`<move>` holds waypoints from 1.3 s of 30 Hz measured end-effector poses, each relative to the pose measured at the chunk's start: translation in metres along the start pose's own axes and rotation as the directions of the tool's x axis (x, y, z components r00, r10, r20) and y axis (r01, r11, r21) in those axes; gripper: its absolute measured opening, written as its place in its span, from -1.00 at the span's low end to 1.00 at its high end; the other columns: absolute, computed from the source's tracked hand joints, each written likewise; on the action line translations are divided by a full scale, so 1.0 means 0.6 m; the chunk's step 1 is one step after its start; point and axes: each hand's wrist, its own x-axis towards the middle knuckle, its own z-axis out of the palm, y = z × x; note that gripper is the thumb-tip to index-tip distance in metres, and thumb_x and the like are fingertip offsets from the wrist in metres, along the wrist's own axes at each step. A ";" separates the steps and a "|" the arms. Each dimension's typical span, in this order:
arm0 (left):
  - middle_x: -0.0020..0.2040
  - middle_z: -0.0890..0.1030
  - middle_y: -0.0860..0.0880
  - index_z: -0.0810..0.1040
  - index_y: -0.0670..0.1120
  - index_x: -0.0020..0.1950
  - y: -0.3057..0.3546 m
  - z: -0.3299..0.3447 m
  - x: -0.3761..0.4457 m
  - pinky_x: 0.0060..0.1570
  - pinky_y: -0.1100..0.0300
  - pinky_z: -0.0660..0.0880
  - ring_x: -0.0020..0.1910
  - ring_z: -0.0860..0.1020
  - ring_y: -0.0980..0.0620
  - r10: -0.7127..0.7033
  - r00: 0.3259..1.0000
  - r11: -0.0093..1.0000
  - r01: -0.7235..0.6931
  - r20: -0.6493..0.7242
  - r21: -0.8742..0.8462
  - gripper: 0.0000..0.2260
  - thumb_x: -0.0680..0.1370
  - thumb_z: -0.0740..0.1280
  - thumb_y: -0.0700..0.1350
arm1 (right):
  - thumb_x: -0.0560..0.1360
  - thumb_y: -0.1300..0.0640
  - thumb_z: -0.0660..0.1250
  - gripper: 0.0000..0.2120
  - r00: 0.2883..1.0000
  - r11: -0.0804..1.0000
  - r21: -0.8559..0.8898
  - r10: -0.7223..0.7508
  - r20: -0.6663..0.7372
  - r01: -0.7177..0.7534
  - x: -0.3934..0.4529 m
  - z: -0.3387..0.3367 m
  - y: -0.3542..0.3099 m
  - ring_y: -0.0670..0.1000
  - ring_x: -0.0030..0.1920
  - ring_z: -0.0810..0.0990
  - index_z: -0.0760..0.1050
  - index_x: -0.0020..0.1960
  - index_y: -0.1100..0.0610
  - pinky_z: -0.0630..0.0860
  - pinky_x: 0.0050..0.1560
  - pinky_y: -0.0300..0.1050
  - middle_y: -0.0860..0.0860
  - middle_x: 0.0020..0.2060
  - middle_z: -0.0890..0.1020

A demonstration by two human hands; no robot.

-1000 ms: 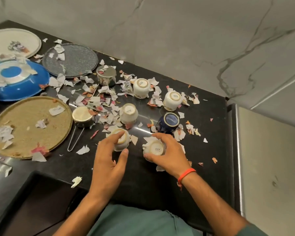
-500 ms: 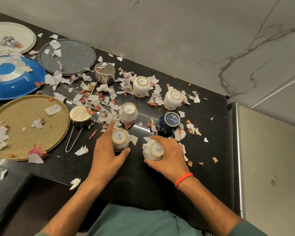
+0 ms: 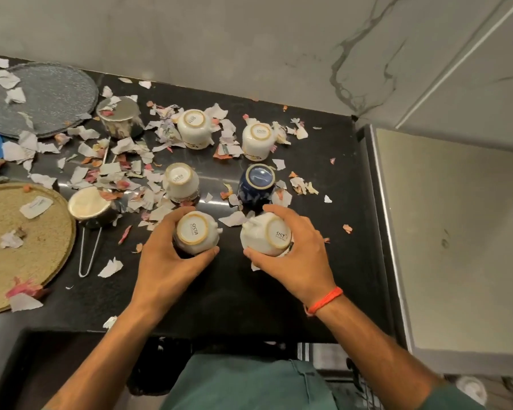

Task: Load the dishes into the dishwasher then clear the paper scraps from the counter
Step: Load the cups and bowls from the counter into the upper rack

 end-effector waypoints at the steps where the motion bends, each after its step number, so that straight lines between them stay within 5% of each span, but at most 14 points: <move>1: 0.20 0.61 0.21 0.48 0.19 0.32 0.010 0.006 -0.002 0.30 0.06 0.50 0.26 0.55 0.19 0.016 1.000 1.000 -0.016 0.024 -0.016 -0.37 0.35 0.65 -0.13 | 0.25 -0.14 0.62 -0.32 1.000 1.000 0.022 0.006 -0.021 -0.006 -0.004 -0.005 0.002 -0.18 0.22 0.50 0.47 0.33 -0.20 0.51 0.26 0.01 -0.45 0.12 0.49; 5: 0.23 0.63 0.12 0.50 0.11 0.33 0.049 0.044 -0.012 0.30 -0.05 0.53 0.29 0.57 0.09 0.085 0.986 0.995 -0.076 0.142 -0.068 -0.39 0.36 0.65 -0.12 | 0.27 -0.03 0.66 -0.35 0.989 0.988 0.150 0.058 -0.132 -0.038 -0.033 -0.039 0.016 -0.09 0.22 0.59 0.51 0.31 -0.10 0.55 0.25 0.01 -0.18 0.15 0.63; 11: 0.19 0.62 0.20 0.49 0.12 0.33 0.107 0.109 -0.051 0.27 0.15 0.50 0.26 0.56 0.19 0.172 0.942 0.985 -0.158 0.289 -0.071 -0.38 0.36 0.64 -0.18 | 0.25 0.11 0.69 -0.33 0.949 0.963 0.237 0.186 -0.255 -0.125 -0.117 -0.111 0.047 -0.36 0.21 0.52 0.54 0.31 0.01 0.42 0.17 -0.48 -0.31 0.14 0.58; 20: 0.18 0.63 0.17 0.50 0.11 0.32 0.158 0.239 -0.170 0.23 0.16 0.52 0.22 0.59 0.18 0.180 0.789 0.977 -0.213 0.588 -0.014 -0.38 0.35 0.63 -0.20 | 0.26 0.00 0.66 -0.34 0.796 0.866 0.414 0.450 -0.405 -0.280 -0.337 -0.187 0.135 -0.10 0.19 0.62 0.51 0.31 -0.10 0.60 0.19 -0.10 -0.16 0.16 0.64; 25: 0.16 0.64 0.19 0.50 0.11 0.33 0.179 0.306 -0.252 0.12 0.32 0.53 0.19 0.61 0.18 0.207 0.678 0.956 -0.292 0.705 0.000 -0.37 0.35 0.63 -0.24 | 0.28 0.15 0.67 -0.40 0.683 0.810 0.497 0.555 -0.475 -0.312 -0.460 -0.204 0.181 -0.16 0.15 0.62 0.54 0.23 -0.13 0.59 0.12 -0.22 -0.23 0.09 0.64; 30: 0.15 0.64 0.22 0.50 0.14 0.31 0.205 0.370 -0.328 0.10 0.41 0.50 0.18 0.60 0.22 0.199 0.562 0.941 -0.338 0.802 0.003 -0.39 0.36 0.62 -0.25 | 0.28 0.10 0.67 -0.36 0.586 0.756 0.563 0.634 -0.505 -0.333 -0.557 -0.217 0.225 -0.13 0.20 0.61 0.53 0.30 -0.06 0.58 0.23 -0.07 -0.18 0.15 0.64; 39: 0.13 0.60 0.29 0.47 0.22 0.29 0.221 0.483 -0.434 0.07 0.47 0.47 0.16 0.58 0.30 0.110 0.343 0.899 -0.435 0.933 0.054 -0.43 0.39 0.60 -0.14 | 0.26 0.09 0.69 -0.36 0.419 0.672 0.641 0.737 -0.530 -0.371 -0.696 -0.222 0.298 -0.22 0.15 0.60 0.53 0.28 -0.08 0.54 0.17 -0.28 -0.26 0.12 0.63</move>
